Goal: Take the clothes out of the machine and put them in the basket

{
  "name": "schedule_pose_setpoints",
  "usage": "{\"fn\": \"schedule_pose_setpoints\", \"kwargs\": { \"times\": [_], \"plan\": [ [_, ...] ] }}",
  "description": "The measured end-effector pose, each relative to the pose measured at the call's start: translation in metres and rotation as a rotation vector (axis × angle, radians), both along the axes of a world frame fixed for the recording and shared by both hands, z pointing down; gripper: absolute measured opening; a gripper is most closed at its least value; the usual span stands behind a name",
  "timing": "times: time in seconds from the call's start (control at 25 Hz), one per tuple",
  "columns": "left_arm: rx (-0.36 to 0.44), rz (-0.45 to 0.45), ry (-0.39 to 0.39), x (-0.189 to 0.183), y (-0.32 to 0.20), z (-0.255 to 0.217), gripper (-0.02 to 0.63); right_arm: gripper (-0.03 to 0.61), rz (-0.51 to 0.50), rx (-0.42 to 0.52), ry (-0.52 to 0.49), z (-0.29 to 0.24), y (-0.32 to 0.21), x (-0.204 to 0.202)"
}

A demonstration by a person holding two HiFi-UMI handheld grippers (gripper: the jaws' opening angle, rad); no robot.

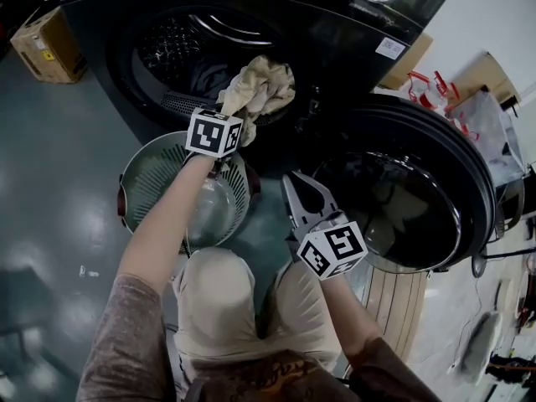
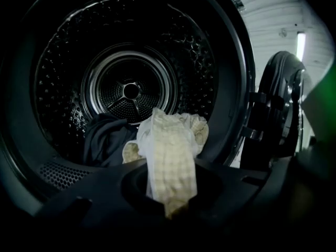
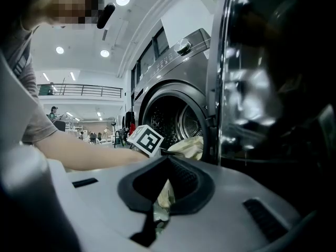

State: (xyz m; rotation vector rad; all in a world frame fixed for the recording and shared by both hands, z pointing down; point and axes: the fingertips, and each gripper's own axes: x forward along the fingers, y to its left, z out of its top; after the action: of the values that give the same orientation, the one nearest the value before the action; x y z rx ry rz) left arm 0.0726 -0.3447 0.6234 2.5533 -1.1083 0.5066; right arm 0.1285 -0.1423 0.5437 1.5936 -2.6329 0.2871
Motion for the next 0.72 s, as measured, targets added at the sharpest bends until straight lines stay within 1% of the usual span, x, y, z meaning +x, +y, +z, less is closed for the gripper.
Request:
{"fn": "schedule_pose_setpoints", "kwargs": {
  "times": [0.16,0.4,0.56,0.72],
  "plan": [
    [0.019,0.001,0.03,-0.021,0.026,-0.017,0.046,-0.003,-0.022,0.004,-0.011,0.0,-0.003,-0.006],
    [0.03,-0.023,0.068,-0.063,0.073,-0.035,0.046,-0.003,-0.077,0.022,-0.018,-0.006,-0.009,-0.025],
    [0.011,-0.042,0.086,-0.095,0.106,-0.037,0.048,-0.003,-0.128,0.038,-0.018,-0.008,-0.014,-0.039],
    [-0.014,-0.094,0.102,-0.13,0.134,-0.035,0.048,-0.003,-0.163,0.036,-0.021,-0.007,-0.018,-0.052]
  ]
}}
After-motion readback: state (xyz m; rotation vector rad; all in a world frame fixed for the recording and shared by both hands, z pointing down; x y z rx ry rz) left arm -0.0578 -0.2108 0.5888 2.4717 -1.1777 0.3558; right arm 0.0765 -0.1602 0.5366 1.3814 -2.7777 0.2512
